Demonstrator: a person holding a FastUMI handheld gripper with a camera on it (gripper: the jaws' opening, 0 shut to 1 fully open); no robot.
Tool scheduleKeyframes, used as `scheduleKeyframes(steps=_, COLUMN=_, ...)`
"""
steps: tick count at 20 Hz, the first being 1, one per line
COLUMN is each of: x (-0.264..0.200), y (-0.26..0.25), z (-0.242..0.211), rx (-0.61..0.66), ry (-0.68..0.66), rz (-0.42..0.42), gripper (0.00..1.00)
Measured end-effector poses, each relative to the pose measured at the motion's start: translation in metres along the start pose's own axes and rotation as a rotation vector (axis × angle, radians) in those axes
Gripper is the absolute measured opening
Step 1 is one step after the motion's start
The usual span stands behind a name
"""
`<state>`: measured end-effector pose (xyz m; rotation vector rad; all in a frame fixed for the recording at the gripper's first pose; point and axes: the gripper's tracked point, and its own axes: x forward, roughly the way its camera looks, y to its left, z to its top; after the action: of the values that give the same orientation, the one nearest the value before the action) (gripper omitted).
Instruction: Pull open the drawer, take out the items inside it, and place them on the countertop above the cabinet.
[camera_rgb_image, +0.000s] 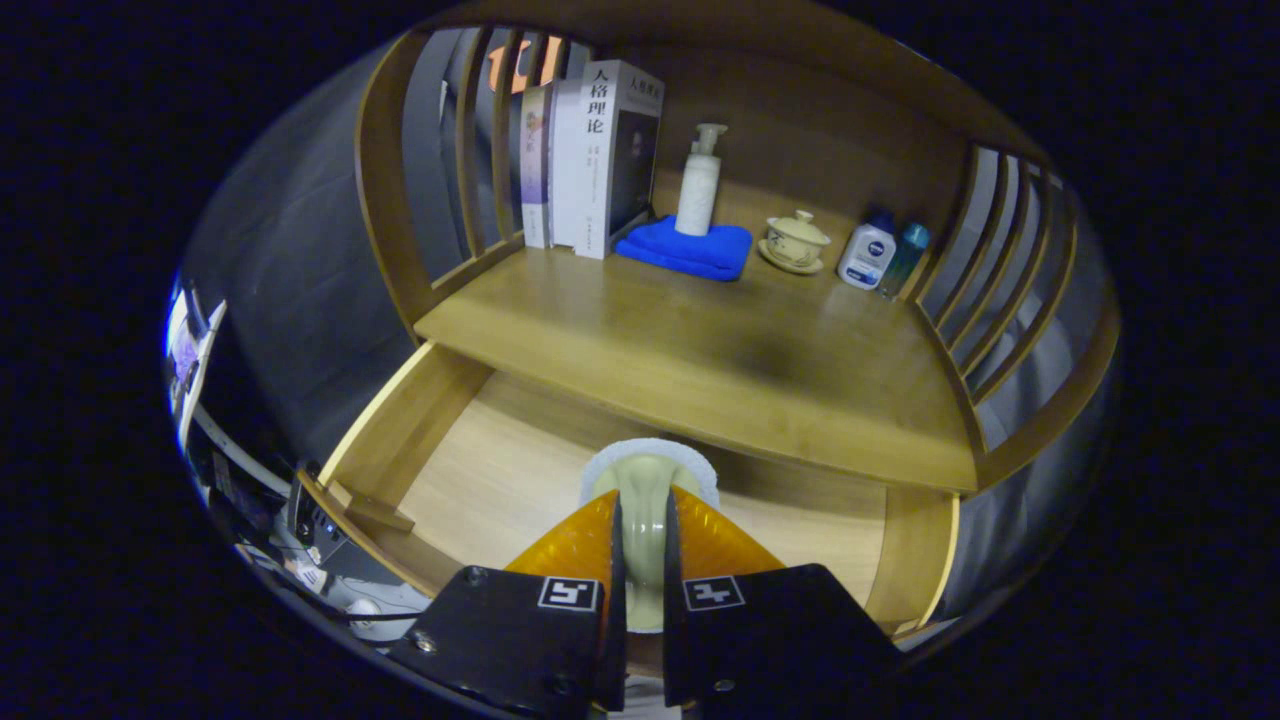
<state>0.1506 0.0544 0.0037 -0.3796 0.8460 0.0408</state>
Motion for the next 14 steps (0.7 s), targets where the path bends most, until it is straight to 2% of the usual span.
scheduleKeyframes(steps=6, x=-0.003, y=-0.013, z=0.048, rx=0.038, ry=-0.044, rz=-0.016, gripper=0.17)
scheduleKeyframes(steps=14, x=0.021, y=-0.034, z=0.099, rx=0.078, ry=-0.068, rz=-0.048, gripper=0.18)
